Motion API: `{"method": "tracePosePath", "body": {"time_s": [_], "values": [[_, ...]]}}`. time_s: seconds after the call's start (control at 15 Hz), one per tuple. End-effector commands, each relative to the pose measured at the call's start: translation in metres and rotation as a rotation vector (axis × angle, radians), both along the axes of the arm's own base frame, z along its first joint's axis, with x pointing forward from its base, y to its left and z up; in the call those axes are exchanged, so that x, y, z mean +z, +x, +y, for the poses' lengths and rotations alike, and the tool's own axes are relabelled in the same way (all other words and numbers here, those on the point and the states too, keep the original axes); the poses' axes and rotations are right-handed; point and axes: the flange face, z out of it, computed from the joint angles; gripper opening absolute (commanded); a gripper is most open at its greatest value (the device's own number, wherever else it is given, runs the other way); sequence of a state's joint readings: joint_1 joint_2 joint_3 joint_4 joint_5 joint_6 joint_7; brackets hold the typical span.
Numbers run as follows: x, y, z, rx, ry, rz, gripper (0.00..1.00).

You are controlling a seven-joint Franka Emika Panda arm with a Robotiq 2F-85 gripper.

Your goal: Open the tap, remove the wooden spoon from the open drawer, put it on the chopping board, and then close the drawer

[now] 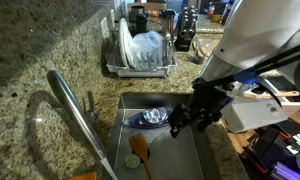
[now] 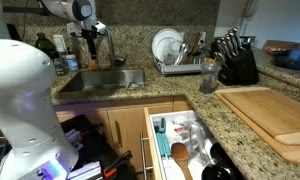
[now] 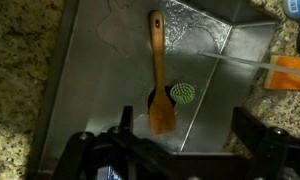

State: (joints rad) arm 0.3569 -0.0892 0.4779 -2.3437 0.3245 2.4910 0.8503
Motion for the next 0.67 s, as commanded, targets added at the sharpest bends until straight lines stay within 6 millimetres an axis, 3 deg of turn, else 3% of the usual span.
{"method": "tracePosePath", "body": {"time_s": [0.0, 0.13, 0.4, 0.47, 0.53, 0.6], "values": [[-0.020, 0.023, -0.041, -0.145, -0.054, -0.008, 1.00], [-0.027, 0.011, -0.096, -0.239, -0.100, -0.017, 1.00], [-0.039, -0.021, -0.169, -0.461, -0.154, 0.000, 1.00], [-0.041, -0.032, -0.183, -0.520, -0.156, 0.006, 1.00], [-0.042, -0.003, -0.155, -0.427, -0.148, 0.033, 1.00], [-0.042, -0.014, -0.165, -0.464, -0.154, 0.027, 1.00]]}}
